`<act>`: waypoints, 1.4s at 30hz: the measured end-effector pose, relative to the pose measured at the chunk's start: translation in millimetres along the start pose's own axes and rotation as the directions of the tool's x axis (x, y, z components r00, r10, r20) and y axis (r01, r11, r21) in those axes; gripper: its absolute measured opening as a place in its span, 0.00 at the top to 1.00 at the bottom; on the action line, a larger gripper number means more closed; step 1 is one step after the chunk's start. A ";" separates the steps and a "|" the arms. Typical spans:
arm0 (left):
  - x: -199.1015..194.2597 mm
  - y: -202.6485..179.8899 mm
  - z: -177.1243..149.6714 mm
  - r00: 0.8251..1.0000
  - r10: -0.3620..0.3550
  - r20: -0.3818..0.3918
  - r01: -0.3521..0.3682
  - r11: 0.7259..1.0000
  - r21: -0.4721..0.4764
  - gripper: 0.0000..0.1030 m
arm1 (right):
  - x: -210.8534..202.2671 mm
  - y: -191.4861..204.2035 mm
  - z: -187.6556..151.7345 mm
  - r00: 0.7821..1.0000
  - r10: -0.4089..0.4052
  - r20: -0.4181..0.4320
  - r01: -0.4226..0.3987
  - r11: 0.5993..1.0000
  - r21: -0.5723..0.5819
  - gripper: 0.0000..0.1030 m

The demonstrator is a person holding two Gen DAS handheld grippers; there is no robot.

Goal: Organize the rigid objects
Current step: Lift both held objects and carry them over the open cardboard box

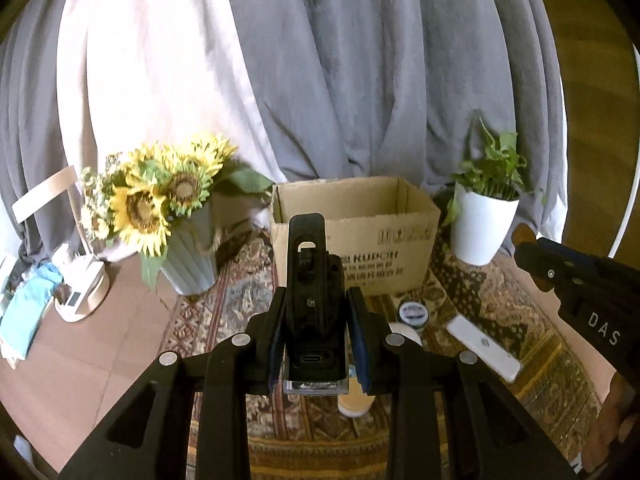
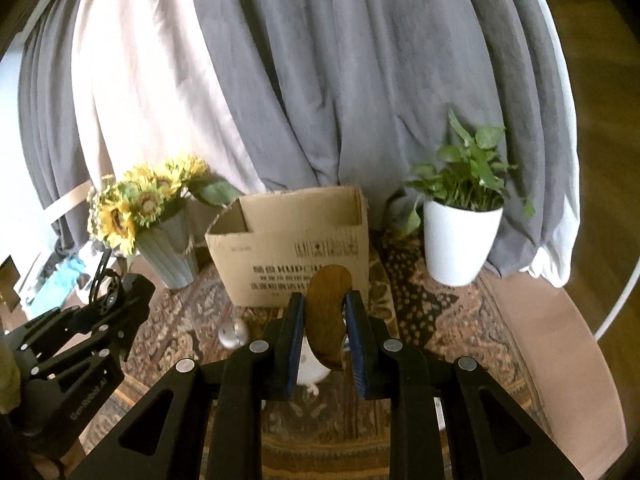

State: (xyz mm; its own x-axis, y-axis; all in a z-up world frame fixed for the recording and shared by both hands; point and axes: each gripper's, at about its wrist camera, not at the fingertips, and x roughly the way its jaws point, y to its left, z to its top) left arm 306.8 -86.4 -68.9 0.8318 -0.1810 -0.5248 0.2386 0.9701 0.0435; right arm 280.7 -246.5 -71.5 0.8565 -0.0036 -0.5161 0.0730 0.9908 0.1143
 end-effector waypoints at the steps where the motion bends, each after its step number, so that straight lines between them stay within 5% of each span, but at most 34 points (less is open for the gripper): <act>1: 2.4 0.6 3.7 1.000 0.002 0.005 -0.002 1.000 0.002 0.72 | 2.2 0.3 3.4 1.000 0.003 0.007 -0.003 1.000 -0.003 0.78; 24: 71.2 -1.0 79.8 0.997 -0.009 0.082 0.006 1.000 0.031 0.72 | 69.6 -2.0 80.5 0.994 0.090 0.058 -0.089 0.995 -0.035 0.78; 42: 142.1 2.8 129.8 0.997 -0.068 -0.029 0.069 0.997 0.046 0.72 | 148.2 -4.1 125.8 0.982 0.178 -0.058 -0.180 0.982 -0.048 0.78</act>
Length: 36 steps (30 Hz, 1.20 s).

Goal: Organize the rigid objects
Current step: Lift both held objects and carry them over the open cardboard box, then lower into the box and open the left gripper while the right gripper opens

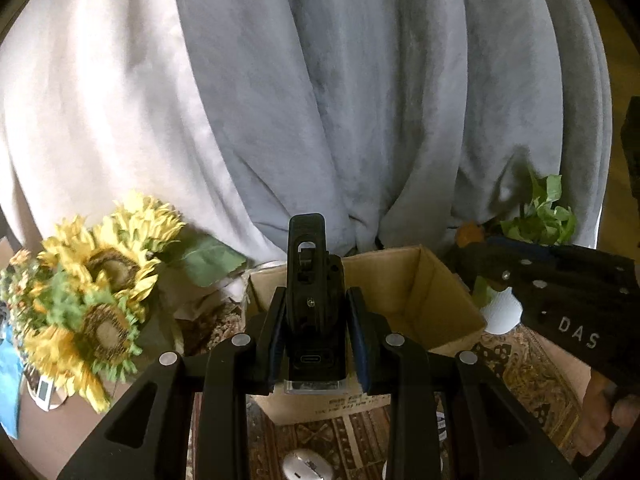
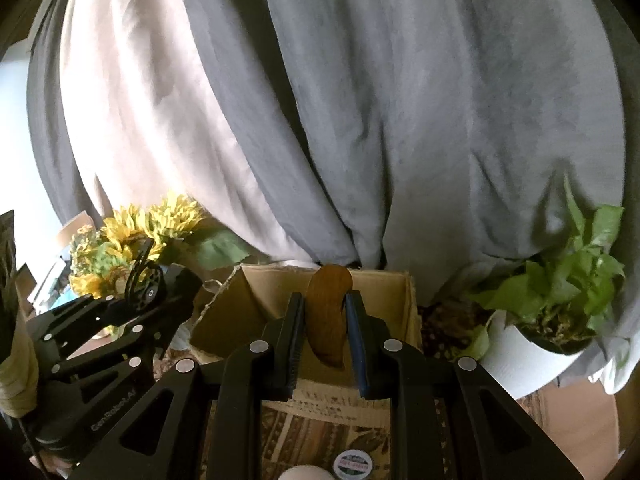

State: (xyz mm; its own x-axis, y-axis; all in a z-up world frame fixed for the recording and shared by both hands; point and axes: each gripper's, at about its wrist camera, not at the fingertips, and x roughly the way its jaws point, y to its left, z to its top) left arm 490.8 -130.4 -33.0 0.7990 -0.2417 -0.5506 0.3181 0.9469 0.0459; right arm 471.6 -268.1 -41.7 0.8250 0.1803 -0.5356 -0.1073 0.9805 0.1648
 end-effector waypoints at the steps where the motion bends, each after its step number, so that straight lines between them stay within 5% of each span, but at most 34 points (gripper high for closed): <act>1: 4.7 -0.2 2.9 1.000 -0.003 -0.010 0.003 1.000 0.003 0.72 | 6.5 -1.7 2.8 1.000 0.003 -0.017 -0.003 1.000 -0.003 0.78; 11: 57.8 4.8 15.4 0.984 -0.023 -0.175 0.028 0.999 0.031 0.72 | 59.1 -11.8 11.9 0.985 0.019 -0.170 -0.025 0.999 -0.029 0.78; 27: 123.7 7.5 1.9 0.922 -0.024 -0.387 0.053 0.997 0.063 0.68 | 118.9 -16.8 1.7 0.929 0.007 -0.370 -0.045 0.995 -0.093 0.78; 36: 105.9 11.6 2.3 0.946 0.020 -0.323 0.001 0.998 0.065 0.40 | 124.1 -19.2 -2.6 0.924 0.008 -0.382 -0.042 0.996 -0.080 0.63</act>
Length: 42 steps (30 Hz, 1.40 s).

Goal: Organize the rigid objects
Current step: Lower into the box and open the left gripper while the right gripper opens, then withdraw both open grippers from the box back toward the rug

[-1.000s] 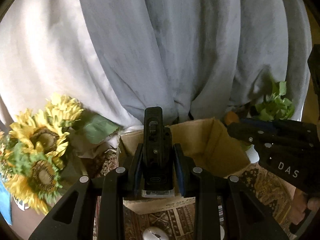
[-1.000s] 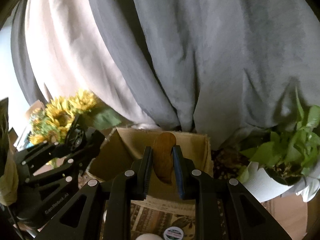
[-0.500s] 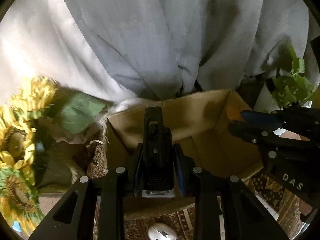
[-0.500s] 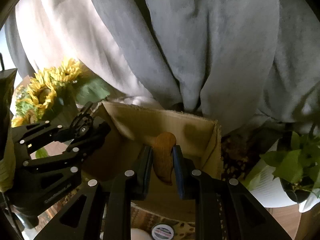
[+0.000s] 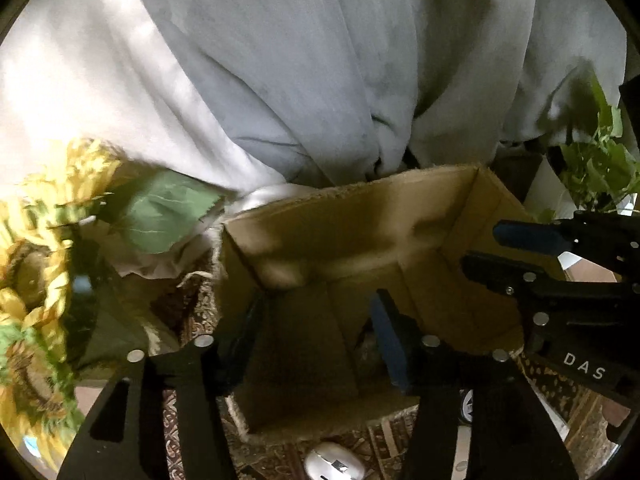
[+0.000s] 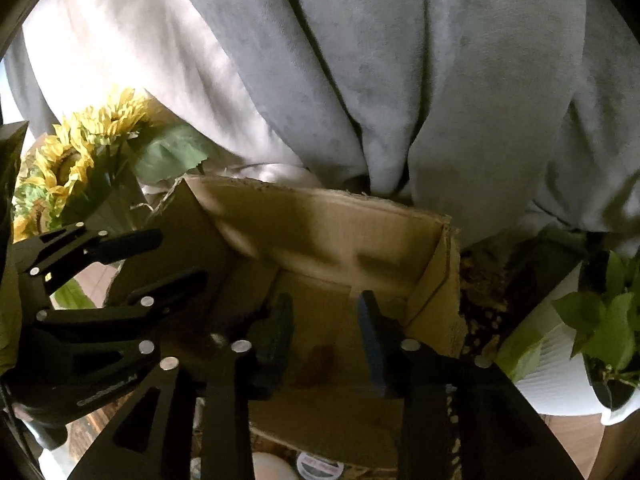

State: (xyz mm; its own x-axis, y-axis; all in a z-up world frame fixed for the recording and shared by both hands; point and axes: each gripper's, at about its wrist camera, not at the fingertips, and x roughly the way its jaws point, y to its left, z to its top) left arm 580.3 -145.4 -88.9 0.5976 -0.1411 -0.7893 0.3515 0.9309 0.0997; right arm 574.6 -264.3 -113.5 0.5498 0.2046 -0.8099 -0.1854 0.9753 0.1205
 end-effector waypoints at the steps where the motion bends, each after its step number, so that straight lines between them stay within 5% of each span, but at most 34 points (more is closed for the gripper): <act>1: -3.4 1.4 -1.9 1.000 0.005 0.011 -0.005 1.000 -0.002 0.38 | -3.5 0.1 -0.9 1.000 -0.001 0.009 0.001 1.000 0.004 0.62; 6: -35.0 1.1 -13.6 0.993 0.062 0.099 -0.061 0.998 -0.018 0.24 | -30.3 4.2 -7.3 0.995 -0.037 0.088 0.037 0.999 0.003 0.50; 15: -100.1 -3.4 -44.0 0.961 0.130 0.244 -0.120 0.991 -0.054 0.15 | -89.5 15.8 -29.8 0.960 -0.106 0.258 0.101 0.994 0.033 0.33; 28: -179.4 -17.0 -114.6 0.881 0.237 0.409 -0.204 0.971 -0.123 0.05 | -160.3 45.7 -82.8 0.892 -0.176 0.416 0.179 0.983 0.030 0.24; 42: -199.1 -39.4 -190.0 0.886 0.237 0.399 -0.186 0.969 -0.164 0.05 | -198.7 65.5 -160.6 0.831 -0.264 0.490 0.274 0.960 0.052 0.24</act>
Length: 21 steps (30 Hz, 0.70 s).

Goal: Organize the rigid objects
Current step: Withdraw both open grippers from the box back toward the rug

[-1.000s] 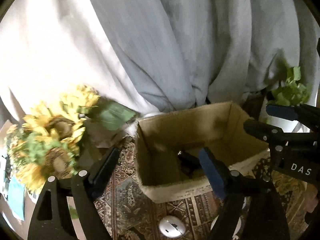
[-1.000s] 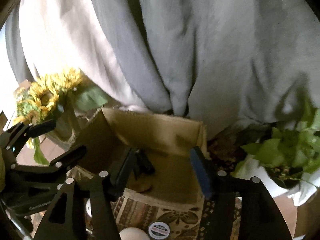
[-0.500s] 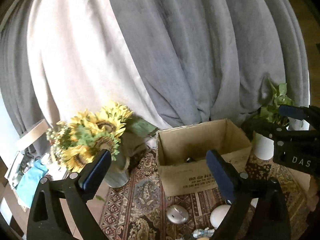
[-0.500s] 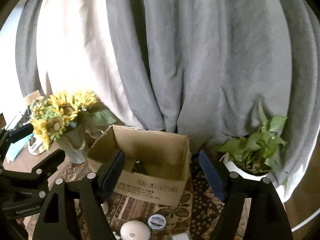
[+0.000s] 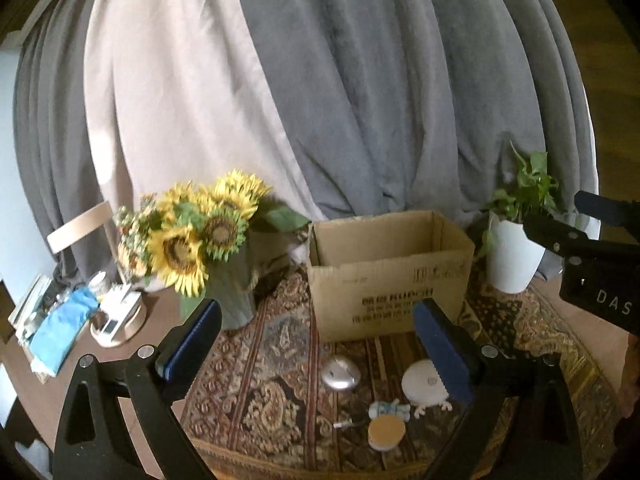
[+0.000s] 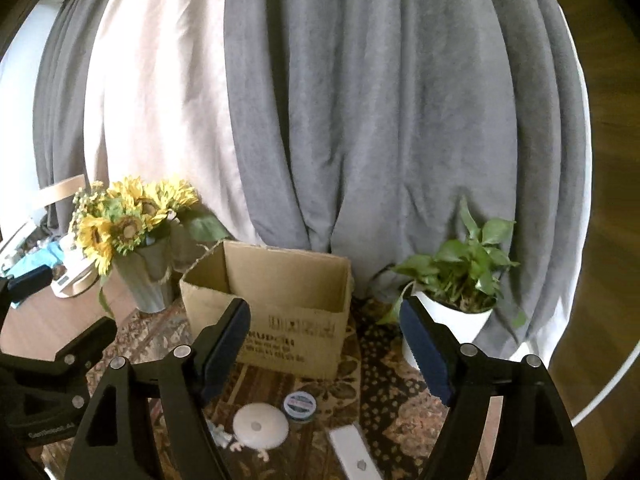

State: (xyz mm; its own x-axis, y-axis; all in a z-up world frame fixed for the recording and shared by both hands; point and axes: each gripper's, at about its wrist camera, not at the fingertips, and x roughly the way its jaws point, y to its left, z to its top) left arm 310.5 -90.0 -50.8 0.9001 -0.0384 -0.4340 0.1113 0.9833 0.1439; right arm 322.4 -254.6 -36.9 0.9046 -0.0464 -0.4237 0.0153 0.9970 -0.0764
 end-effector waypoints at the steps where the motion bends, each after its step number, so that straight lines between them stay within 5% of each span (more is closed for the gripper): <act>1: -2.3 -2.3 -5.4 1.000 0.005 -0.004 -0.005 1.000 -0.009 0.05 | -3.5 -0.7 -4.6 1.000 -0.003 0.005 0.003 1.000 -0.003 0.24; 13: -18.9 -34.1 -62.8 0.995 0.092 -0.037 -0.094 0.993 -0.075 0.05 | -18.5 -16.3 -55.3 0.999 0.038 0.007 -0.038 0.998 -0.059 0.24; 21: -10.1 -57.3 -86.9 0.988 0.141 -0.057 -0.143 0.989 -0.036 0.05 | -3.2 -29.7 -90.4 0.997 0.069 -0.041 -0.071 0.995 -0.069 0.24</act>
State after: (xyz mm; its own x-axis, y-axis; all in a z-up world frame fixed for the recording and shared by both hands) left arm 258.5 -130.5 -131.9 0.8815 0.1103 -0.4591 -0.0333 0.9844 0.1725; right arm 280.6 -289.7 -114.8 0.8855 0.0197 -0.4642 -0.0788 0.9910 -0.1081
